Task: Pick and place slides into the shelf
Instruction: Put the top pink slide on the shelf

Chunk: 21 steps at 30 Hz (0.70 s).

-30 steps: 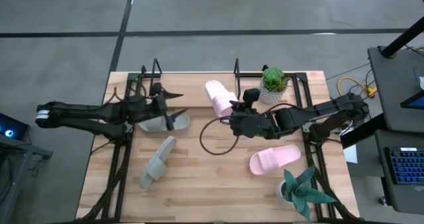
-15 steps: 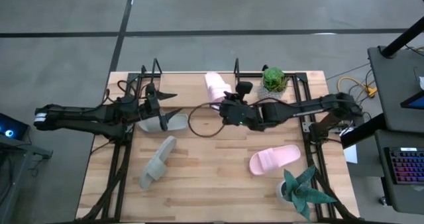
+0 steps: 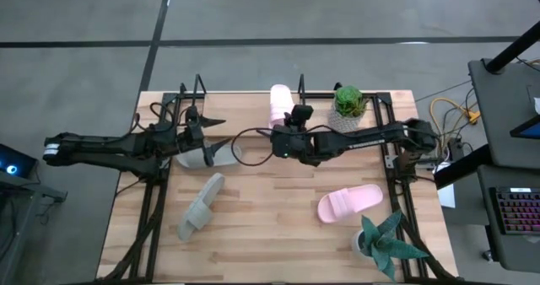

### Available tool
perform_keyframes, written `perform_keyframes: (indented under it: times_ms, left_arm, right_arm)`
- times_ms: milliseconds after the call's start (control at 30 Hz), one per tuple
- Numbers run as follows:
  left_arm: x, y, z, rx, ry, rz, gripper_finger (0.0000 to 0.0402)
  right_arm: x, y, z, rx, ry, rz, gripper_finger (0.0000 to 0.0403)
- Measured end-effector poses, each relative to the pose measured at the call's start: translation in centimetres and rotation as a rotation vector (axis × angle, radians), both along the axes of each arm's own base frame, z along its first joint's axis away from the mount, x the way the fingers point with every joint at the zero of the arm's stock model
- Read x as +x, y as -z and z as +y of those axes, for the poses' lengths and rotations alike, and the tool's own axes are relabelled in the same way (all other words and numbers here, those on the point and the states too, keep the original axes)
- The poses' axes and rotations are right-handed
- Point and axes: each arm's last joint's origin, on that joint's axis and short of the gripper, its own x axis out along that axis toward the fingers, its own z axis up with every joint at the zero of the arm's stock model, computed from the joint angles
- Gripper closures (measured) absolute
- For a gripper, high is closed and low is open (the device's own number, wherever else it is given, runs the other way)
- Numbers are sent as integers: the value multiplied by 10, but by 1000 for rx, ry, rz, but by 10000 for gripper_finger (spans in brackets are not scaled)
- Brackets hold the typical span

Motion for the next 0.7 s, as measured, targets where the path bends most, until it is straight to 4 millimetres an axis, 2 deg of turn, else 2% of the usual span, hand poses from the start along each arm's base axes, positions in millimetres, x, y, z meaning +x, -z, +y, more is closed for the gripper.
perform_keyframes:
  times_ms: [300,700]
  left_arm:
    - [1,1,0,0,-1,4,134]
    - [0,3,0,0,0,18,134]
  right_arm:
    - [4,12,-4,-28,35,37,394]
    - [2,16,-19,-20,72,39,394]
